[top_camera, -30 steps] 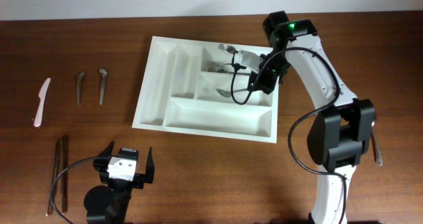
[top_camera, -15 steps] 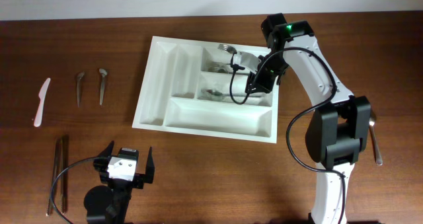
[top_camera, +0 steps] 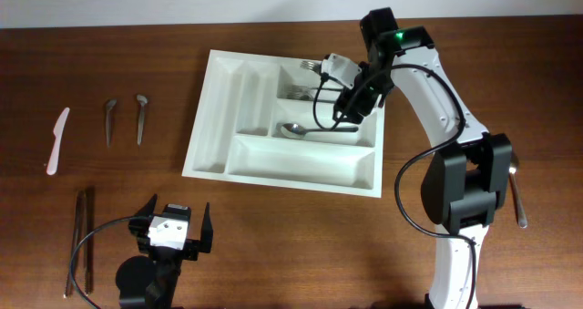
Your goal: Pack container
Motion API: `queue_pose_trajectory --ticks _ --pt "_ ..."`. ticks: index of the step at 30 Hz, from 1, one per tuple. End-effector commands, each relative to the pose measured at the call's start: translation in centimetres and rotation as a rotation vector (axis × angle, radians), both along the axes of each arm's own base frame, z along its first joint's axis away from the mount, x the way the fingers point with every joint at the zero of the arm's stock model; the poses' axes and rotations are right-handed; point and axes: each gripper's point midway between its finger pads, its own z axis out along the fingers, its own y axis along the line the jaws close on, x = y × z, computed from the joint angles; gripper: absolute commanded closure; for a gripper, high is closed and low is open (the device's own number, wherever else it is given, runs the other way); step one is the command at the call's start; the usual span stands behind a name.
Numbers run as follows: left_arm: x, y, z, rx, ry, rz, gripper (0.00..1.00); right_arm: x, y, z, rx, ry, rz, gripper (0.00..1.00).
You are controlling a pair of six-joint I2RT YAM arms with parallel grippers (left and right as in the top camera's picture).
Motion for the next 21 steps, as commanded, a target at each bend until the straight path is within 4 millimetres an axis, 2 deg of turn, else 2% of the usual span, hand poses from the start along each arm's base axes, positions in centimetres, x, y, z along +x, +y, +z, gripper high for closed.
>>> queue_pose_trajectory --ticks 1,7,13,18,21 --pt "0.0 0.2 0.0 0.014 -0.004 0.009 0.01 0.9 -0.9 0.2 -0.044 -0.025 -0.038 0.08" --pt "0.0 0.2 0.0 0.014 -0.004 0.009 0.01 3.6 -2.1 0.5 -0.085 -0.093 -0.22 0.05" --pt "0.0 0.2 0.0 0.014 -0.004 0.009 0.01 4.2 -2.5 0.6 -0.096 -0.109 -0.275 0.03" --pt "0.0 0.2 0.0 0.014 -0.004 0.009 0.01 6.5 -7.1 1.1 -0.265 -0.213 -0.544 0.0" --pt "0.0 0.2 0.0 0.014 -0.004 0.009 0.01 6.6 -10.0 1.3 -0.338 -0.227 -0.668 0.01"
